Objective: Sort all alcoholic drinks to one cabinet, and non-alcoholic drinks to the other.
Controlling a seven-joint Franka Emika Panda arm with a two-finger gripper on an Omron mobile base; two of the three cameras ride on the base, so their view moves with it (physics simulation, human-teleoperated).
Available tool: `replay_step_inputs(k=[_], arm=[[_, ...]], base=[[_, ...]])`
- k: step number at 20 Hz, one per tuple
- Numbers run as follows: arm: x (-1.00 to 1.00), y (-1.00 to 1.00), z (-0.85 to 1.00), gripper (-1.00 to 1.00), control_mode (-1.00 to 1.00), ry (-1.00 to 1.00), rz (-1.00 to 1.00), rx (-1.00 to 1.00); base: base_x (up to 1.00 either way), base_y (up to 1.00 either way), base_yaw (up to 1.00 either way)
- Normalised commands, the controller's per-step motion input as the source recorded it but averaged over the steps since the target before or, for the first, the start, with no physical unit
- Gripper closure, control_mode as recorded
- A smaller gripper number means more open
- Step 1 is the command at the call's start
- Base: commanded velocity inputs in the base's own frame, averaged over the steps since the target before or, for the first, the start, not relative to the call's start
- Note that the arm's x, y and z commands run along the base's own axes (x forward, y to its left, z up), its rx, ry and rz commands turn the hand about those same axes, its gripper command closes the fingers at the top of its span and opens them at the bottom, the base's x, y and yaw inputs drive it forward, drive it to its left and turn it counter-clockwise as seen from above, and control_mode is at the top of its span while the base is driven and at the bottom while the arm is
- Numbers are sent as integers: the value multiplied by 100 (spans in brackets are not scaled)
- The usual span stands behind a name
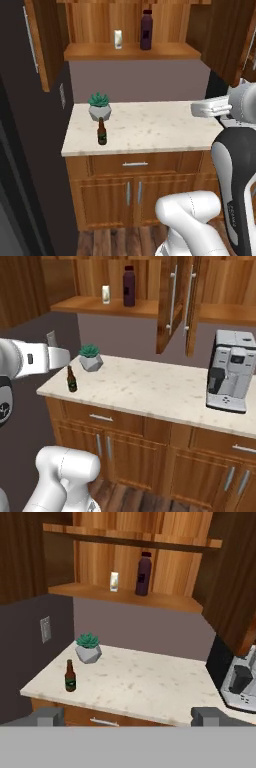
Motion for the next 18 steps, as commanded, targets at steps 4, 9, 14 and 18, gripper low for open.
replay_step_inputs(k=[4, 9, 14, 18], arm=[[0, 0, 0, -100, 100, 0, 0, 0], [0, 0, 0, -100, 100, 0, 0, 0], [0, 0, 0, -100, 100, 0, 0, 0], [0, 0, 0, -100, 100, 0, 0, 0]], base=[[62, 24, 13], [60, 12, 12], [41, 15, 10], [27, 16, 10]])
